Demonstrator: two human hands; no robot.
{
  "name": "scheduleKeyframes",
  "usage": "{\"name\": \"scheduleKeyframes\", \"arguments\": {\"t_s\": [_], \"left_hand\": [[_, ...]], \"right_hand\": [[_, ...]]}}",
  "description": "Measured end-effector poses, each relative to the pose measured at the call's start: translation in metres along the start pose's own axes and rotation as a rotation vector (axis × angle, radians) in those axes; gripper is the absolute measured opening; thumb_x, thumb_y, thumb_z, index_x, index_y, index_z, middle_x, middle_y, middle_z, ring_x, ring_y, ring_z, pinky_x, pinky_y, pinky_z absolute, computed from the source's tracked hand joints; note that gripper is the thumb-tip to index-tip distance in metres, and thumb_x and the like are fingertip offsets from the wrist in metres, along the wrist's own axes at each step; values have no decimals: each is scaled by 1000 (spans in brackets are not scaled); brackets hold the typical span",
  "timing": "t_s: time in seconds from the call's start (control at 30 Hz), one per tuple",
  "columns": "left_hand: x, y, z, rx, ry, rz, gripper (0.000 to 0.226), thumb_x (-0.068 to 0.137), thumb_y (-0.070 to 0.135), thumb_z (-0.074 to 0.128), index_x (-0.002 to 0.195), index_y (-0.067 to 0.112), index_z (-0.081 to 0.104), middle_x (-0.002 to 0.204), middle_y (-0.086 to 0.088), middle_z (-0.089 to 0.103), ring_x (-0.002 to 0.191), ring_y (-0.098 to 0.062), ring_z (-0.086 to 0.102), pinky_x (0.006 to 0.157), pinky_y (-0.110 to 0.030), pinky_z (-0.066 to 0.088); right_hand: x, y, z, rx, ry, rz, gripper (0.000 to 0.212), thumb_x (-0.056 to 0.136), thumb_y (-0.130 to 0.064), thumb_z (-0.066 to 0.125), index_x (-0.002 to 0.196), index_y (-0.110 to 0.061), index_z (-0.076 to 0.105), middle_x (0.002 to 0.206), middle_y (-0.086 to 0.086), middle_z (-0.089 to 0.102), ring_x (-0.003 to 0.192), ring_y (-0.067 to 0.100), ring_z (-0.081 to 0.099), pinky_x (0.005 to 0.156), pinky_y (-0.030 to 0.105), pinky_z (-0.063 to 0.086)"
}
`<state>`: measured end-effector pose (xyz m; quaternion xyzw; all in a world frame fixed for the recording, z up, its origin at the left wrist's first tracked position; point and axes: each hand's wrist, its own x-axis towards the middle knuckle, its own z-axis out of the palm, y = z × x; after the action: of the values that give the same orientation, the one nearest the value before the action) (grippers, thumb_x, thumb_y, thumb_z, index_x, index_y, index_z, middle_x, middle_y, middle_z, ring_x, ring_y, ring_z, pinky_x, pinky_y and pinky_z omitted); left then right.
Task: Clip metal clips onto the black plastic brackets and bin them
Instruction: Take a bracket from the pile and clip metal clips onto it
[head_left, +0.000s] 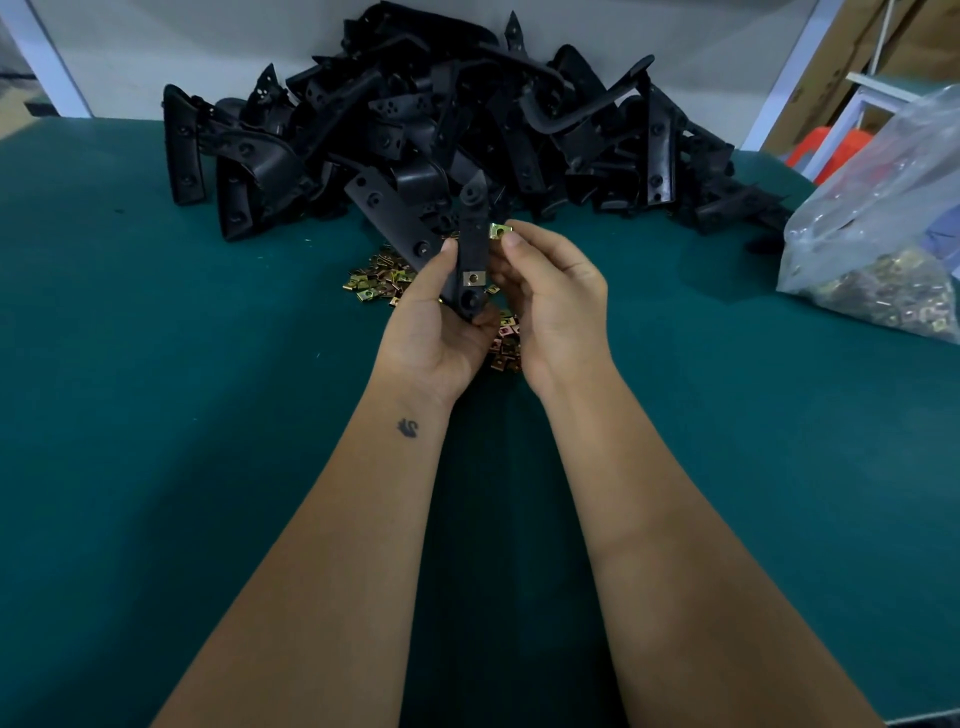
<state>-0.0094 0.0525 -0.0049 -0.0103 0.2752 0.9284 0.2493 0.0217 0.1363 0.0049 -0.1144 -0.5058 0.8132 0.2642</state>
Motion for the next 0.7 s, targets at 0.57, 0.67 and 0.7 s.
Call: {"name": "scheduleKeyframes", "arguments": {"t_s": [0.57, 0.67, 0.7], "left_hand": [[4, 1, -2, 120, 26, 47, 22, 98, 16, 57, 119, 12, 61, 92, 1, 71, 74, -8, 62, 52, -19, 45], [3, 1, -1, 122, 47, 59, 42, 98, 16, 57, 139, 8, 51, 96, 0, 69, 71, -7, 65, 53, -18, 47], [3, 1, -1, 127, 46, 62, 44, 99, 16, 57, 141, 8, 49, 96, 0, 69, 69, -7, 66, 52, -18, 48]], "right_hand": [[3, 1, -4, -7, -7, -10, 11, 88, 2, 66, 92, -7, 71, 92, 12, 72, 87, 21, 66, 79, 27, 55], [3, 0, -4, 16, -18, 1, 10, 88, 2, 66, 91, -7, 71, 93, 13, 71, 89, 23, 66, 81, 28, 55], [2, 0, -5, 18, -19, 3, 10, 88, 2, 66, 91, -7, 70, 93, 13, 71, 90, 23, 66, 82, 29, 54]]}}
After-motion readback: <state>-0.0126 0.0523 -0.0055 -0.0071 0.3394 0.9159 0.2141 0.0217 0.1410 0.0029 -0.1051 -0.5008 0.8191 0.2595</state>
